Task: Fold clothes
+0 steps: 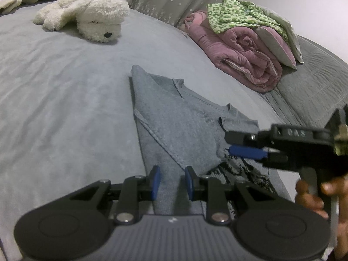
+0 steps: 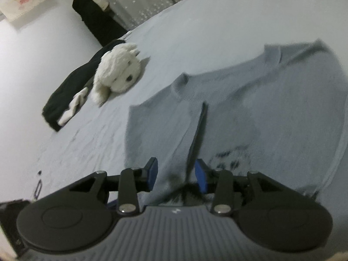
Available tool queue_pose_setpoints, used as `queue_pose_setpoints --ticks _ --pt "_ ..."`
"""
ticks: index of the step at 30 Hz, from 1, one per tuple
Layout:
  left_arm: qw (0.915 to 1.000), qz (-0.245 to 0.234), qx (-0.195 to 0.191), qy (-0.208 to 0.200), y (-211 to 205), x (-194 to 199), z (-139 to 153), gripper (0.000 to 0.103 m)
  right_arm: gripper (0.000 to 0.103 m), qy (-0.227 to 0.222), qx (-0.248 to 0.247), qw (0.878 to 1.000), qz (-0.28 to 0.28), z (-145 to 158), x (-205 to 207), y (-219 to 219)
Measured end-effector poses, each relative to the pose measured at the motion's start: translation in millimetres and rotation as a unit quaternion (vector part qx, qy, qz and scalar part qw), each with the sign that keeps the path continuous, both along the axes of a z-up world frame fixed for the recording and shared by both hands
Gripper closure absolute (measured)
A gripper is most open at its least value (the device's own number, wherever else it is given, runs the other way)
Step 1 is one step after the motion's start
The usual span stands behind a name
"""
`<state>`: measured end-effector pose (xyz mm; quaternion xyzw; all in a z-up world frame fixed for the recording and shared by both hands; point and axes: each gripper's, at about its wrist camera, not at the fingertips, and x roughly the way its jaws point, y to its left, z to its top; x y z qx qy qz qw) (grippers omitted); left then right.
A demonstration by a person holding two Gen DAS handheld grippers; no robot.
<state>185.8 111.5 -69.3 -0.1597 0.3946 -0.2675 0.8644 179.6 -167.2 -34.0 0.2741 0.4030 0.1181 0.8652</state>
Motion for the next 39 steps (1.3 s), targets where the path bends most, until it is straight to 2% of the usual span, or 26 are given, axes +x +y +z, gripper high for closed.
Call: queue_pose_setpoints --ticks 2,4,7,12,14,17,18,19,22,23,24,25,28,30,32,35,37,38,39 --pt "1.0000 0.001 0.000 0.000 0 0 0 0.079 0.073 0.007 0.006 1.000 0.017 -5 -4 8" --pt "1.0000 0.002 -0.004 -0.002 0 -1 1 0.079 0.102 0.016 -0.004 0.999 0.032 -9 -6 17" --pt "0.9999 0.003 -0.013 -0.005 1 -3 3 0.079 0.103 -0.010 -0.050 0.999 0.006 0 -13 21" --pt "0.9999 -0.001 -0.012 -0.004 -1 -3 3 0.079 0.103 -0.017 -0.101 0.995 -0.019 10 -16 14" --pt "1.0000 -0.002 -0.009 -0.003 -2 -2 1 0.079 0.092 -0.016 -0.082 0.996 -0.019 8 -14 9" --pt "0.9999 -0.002 -0.010 -0.003 -2 -3 2 0.078 0.085 -0.016 -0.044 0.999 -0.021 3 -13 4" --pt "0.9999 -0.002 -0.010 -0.003 -2 -3 1 0.078 0.070 -0.012 -0.033 0.999 -0.022 0 -13 5" --pt "0.9999 -0.002 -0.010 -0.002 -2 -3 1 0.078 0.060 -0.010 -0.028 0.999 -0.022 -4 -13 6" --pt "0.9999 -0.002 -0.012 -0.003 -2 -3 2 0.078 0.060 -0.007 -0.041 0.999 -0.015 -11 -12 17" --pt "0.9999 -0.003 -0.014 -0.005 -2 -3 2 0.078 0.068 -0.009 -0.048 0.999 -0.013 -13 -13 21" --pt "0.9998 -0.004 -0.016 -0.006 -2 -4 3 0.078 0.086 -0.011 -0.055 0.998 -0.011 -15 -14 24" --pt "0.9998 -0.005 -0.017 -0.008 -2 -4 3 0.078 0.097 -0.015 -0.054 0.998 -0.011 -13 -15 24" --pt "0.9996 -0.008 -0.025 -0.014 -1 -5 5 0.078 0.098 -0.029 -0.051 0.998 -0.011 -7 -18 23" --pt "0.9992 -0.016 -0.032 -0.017 -2 -6 6 0.078 0.098 -0.039 -0.061 0.997 -0.017 3 -22 19" --pt "0.9992 -0.025 -0.027 -0.016 -6 -7 5 0.078 0.098 -0.020 -0.081 0.997 0.000 4 -18 20" --pt "0.9992 -0.037 -0.012 -0.013 -12 -8 2 0.078 0.087 -0.002 -0.099 0.995 0.013 1 -15 21" --pt "0.9991 -0.040 -0.009 -0.011 -14 -9 1 0.078 0.086 -0.009 -0.086 0.996 0.001 1 -12 14" --pt "0.9991 -0.041 -0.008 -0.011 -14 -9 0 0.078 0.081 -0.013 -0.074 0.997 -0.006 0 -9 10" --pt "0.9991 -0.040 -0.008 -0.010 -14 -9 0 0.078 0.067 -0.016 -0.062 0.998 -0.013 0 -6 5"
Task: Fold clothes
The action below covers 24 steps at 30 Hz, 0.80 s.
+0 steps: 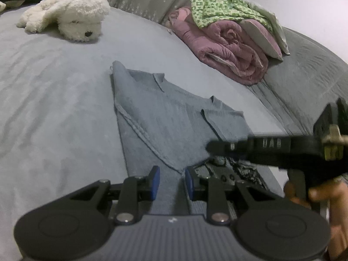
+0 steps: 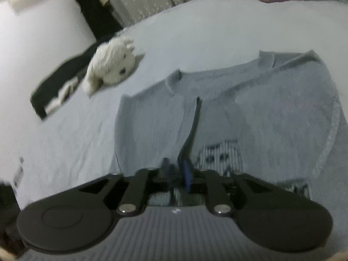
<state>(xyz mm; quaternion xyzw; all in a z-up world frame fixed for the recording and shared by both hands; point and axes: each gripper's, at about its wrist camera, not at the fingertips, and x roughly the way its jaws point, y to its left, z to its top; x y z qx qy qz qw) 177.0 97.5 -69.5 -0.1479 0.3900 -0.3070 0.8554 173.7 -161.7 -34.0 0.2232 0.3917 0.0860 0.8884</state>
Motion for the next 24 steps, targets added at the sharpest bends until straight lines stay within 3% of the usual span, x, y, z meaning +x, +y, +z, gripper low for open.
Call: queue_pose_setpoints --ticks 1,8,9,10,11,17,24 --pt "1.0000 0.000 0.000 0.001 0 0 -1 0.078 0.061 -0.004 0.007 1.000 -0.006 -2 6 -3" --pt "1.0000 0.000 0.001 0.000 1 0 -2 0.076 0.062 -0.025 0.019 0.999 -0.026 -22 48 -8" --pt "1.0000 0.000 0.001 0.000 1 0 -2 0.076 0.070 -0.035 0.019 0.999 -0.029 -23 51 -7" --pt "1.0000 0.000 0.002 0.000 1 -1 -2 0.076 0.089 -0.042 0.018 0.999 -0.030 -24 53 -7" --pt "1.0000 0.000 0.002 -0.001 1 -1 -2 0.076 0.099 -0.047 0.010 0.998 -0.031 -23 54 -5" --pt "1.0000 0.004 -0.006 -0.002 3 -2 -1 0.076 0.099 -0.106 -0.062 0.991 -0.050 -4 40 7" --pt "0.9996 -0.002 -0.029 -0.006 4 -2 3 0.075 0.099 -0.098 -0.112 0.987 -0.061 -5 47 6"
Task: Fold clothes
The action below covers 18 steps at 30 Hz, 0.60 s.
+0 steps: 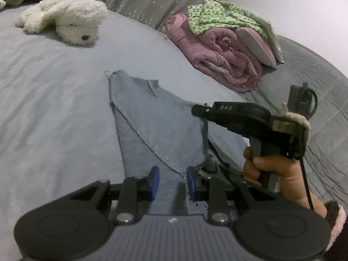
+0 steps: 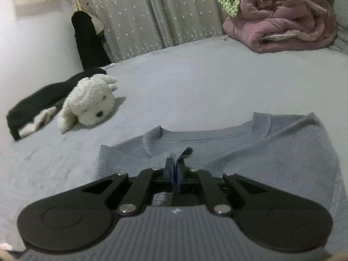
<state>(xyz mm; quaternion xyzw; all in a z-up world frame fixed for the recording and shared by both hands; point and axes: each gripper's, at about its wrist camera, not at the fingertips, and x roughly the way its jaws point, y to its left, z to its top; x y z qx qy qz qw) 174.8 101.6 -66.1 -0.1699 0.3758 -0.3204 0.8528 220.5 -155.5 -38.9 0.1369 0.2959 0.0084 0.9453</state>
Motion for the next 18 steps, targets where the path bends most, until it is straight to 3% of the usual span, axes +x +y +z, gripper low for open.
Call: queue_pose_setpoints --ticks 5,7,12,15,18 --pt "0.9999 -0.001 0.008 0.007 -2 2 -2 0.075 0.096 0.040 -0.016 0.999 0.005 -14 9 1" --pt "0.9999 -0.001 0.011 0.010 -3 3 -3 0.075 0.087 0.040 0.002 0.999 0.004 -12 6 -4" --pt "0.9998 0.004 0.008 0.016 -1 4 -4 0.075 0.085 0.044 0.092 0.995 0.015 -1 -11 -26" --pt "0.9998 0.008 0.005 0.019 1 5 -3 0.075 0.064 0.047 0.129 0.990 0.036 1 -26 -35" --pt "0.9997 0.009 0.003 0.022 1 6 -4 0.075 0.064 0.055 0.144 0.986 0.070 -2 -38 -35"
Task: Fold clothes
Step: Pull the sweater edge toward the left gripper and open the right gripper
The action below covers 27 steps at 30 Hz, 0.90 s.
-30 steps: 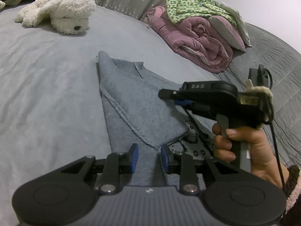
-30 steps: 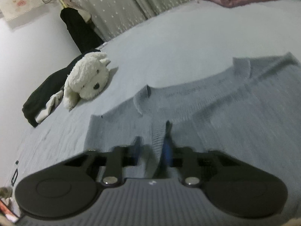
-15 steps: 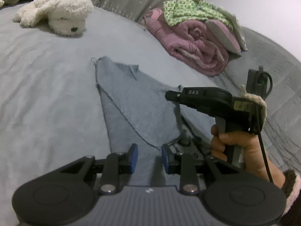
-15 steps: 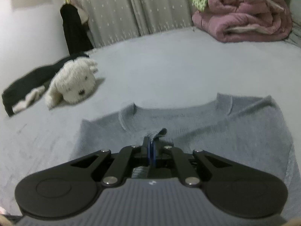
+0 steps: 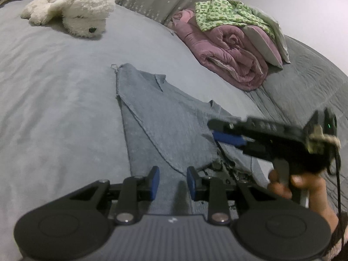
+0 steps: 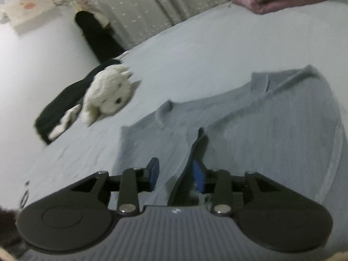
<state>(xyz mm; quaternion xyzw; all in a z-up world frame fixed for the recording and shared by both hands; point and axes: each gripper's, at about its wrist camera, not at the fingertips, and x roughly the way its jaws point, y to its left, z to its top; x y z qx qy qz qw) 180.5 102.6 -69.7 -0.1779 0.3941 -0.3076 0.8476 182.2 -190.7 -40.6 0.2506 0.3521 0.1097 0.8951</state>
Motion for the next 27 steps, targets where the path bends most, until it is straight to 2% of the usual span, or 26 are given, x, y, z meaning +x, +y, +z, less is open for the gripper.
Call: queue_pose_setpoints --ticks 6,8,9,14,16,17,20,27 --pt "1.0000 0.000 0.006 0.001 -1 0 -1 0.075 0.064 0.004 0.001 0.998 0.067 -10 -17 15" --pt "1.0000 0.000 0.009 0.000 -2 0 -1 0.075 0.088 0.007 -0.003 0.997 0.082 -11 -20 18" --pt "0.9999 0.000 0.010 0.000 -2 0 -1 0.075 0.095 0.011 -0.007 0.996 0.086 -11 -21 19" --pt "0.9998 -0.009 0.018 0.000 -5 -5 5 0.075 0.095 0.027 -0.004 0.998 0.051 -3 -34 18" --pt "0.9996 -0.013 0.026 0.001 -6 -7 7 0.075 0.083 0.034 -0.002 0.999 0.038 0 -41 17" --pt "0.9995 -0.014 0.030 0.003 -7 -9 8 0.075 0.082 0.037 0.000 0.999 0.032 1 -44 17" --pt "0.9990 -0.015 0.040 0.011 -8 -13 10 0.075 0.067 0.046 0.004 0.999 0.012 6 -53 16" --pt "0.9970 -0.030 0.069 0.014 -11 -29 15 0.074 0.066 0.070 0.034 0.997 -0.012 10 -88 16"
